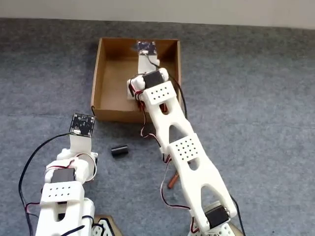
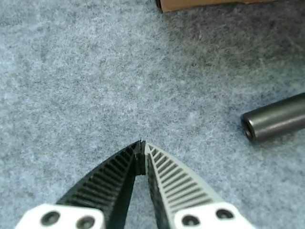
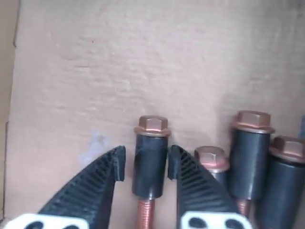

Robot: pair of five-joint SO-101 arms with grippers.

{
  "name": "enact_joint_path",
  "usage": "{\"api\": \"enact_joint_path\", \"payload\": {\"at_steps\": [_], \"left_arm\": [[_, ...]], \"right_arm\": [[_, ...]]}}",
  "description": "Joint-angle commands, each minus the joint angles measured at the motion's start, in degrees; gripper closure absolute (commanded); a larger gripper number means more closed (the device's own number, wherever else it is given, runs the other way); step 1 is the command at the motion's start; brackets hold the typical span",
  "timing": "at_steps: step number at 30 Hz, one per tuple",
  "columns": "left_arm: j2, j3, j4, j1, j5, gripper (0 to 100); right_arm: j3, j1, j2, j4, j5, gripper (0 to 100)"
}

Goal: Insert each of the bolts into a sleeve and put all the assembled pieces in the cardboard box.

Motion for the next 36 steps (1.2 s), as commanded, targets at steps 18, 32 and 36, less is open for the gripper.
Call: {"api": "enact_joint_path", "payload": {"at_steps": [18,32,36], "left_arm": [[-0.84,-0.31,-0.7,0.66,-0.35,98],[-0.84,-0.22,-0.79,0.57,-0.35,98],[-0.84,-0.22,-0.79,0.57,-0.35,98]], "right_arm": [[-6.64,8.75,-20.79,13.85,-0.26,84.7],[-6.2,9.89,-35.82,14.11,-0.26,84.7],[-6.11,9.8,-39.08,14.2,-0.26,84.9]]}}
